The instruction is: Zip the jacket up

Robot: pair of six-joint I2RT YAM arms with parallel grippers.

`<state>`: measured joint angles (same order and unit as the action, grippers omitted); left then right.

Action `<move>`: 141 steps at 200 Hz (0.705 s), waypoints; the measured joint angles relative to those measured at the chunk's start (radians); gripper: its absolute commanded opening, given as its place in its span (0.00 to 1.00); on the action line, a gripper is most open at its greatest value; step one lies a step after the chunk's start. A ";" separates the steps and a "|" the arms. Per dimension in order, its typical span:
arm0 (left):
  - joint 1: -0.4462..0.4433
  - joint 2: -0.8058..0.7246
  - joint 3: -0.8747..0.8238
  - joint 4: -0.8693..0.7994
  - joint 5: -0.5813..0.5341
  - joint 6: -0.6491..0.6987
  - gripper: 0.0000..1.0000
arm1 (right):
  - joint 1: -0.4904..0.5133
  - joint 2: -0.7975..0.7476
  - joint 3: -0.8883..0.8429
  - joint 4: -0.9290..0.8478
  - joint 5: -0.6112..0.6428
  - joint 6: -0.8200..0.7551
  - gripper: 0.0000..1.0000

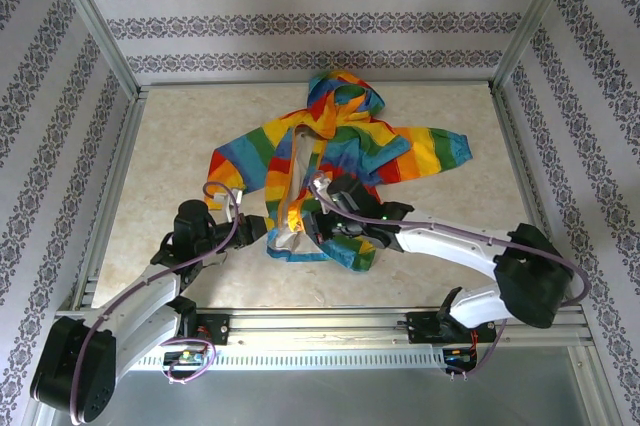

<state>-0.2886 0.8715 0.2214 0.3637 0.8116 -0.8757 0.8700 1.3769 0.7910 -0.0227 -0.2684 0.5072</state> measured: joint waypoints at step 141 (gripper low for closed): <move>-0.132 0.030 0.064 0.158 -0.141 0.066 0.00 | -0.159 -0.131 -0.135 0.209 -0.173 -0.063 0.00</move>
<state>-0.4202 0.9012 0.2852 0.5217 0.6708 -0.8097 0.7105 1.2461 0.6563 0.1860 -0.4416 0.4442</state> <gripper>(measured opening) 0.014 0.051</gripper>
